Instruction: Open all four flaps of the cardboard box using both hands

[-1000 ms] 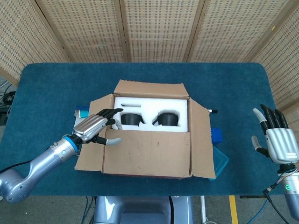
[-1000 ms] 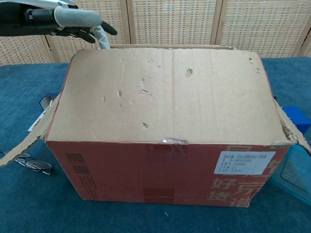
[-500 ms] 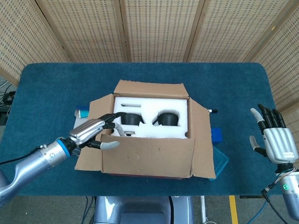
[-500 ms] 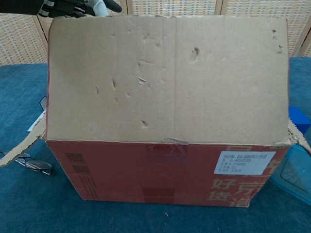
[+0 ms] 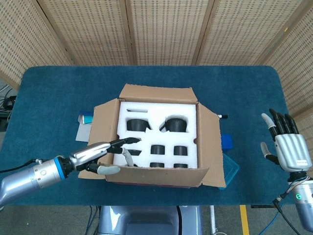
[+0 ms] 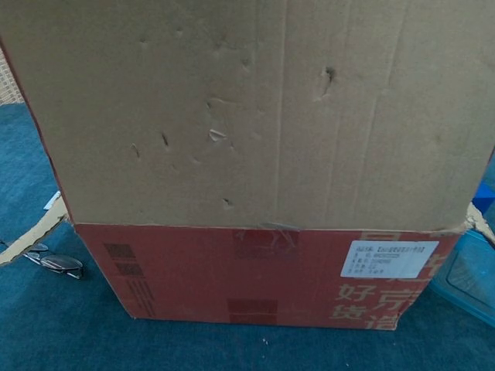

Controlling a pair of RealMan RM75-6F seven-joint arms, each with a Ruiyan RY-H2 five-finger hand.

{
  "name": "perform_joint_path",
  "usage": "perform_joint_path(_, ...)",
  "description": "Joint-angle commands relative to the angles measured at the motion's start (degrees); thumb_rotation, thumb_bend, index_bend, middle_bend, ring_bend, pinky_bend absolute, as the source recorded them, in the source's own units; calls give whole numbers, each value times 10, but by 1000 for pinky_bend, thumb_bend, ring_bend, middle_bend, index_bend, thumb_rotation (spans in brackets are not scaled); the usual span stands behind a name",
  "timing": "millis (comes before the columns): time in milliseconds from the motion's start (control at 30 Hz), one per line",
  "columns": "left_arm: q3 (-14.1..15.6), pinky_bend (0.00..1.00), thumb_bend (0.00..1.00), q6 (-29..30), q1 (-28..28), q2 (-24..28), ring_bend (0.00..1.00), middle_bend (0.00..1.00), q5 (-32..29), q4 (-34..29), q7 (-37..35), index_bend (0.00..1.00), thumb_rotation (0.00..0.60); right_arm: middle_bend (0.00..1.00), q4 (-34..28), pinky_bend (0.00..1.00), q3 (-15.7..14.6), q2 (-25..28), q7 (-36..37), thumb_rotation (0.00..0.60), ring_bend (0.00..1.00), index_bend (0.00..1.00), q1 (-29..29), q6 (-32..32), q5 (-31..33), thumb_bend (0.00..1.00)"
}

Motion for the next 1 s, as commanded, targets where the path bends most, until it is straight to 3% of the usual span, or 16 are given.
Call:
perform_joint_path(33, 52, 0, 171, 58, -36, 22, 0, 0, 79, 28, -84, 383, 98, 0, -1, 0, 0, 0, -1, 600, 0, 25, 0, 0, 0, 466)
perform_joint_path(300, 108, 0, 171, 94, -74, 25, 0, 0, 149, 45, -133, 383, 97, 0, -6, 0, 0, 3, -4, 600, 0, 25, -2, 3, 2, 466)
perform_joint_path(667, 155, 0, 171, 93, -115, 16, 0, 0, 174, 49, -138, 383, 98, 0, -5, 0, -1, 4, 1, 600, 0, 25, -5, 4, 1, 466)
perform_joint_path(833, 157, 0, 176, 82, -117, 19, 0, 0, 142, 48, -88, 383, 97, 0, -2, 0, -1, 5, 6, 600, 0, 25, -5, 5, 1, 466)
perform_joint_path(1000, 138, 0, 227, 53, -84, 19, 0, 0, 67, 42, 41, 362, 96, 0, 2, 0, -2, 4, 10, 600, 0, 25, -5, 2, 1, 466)
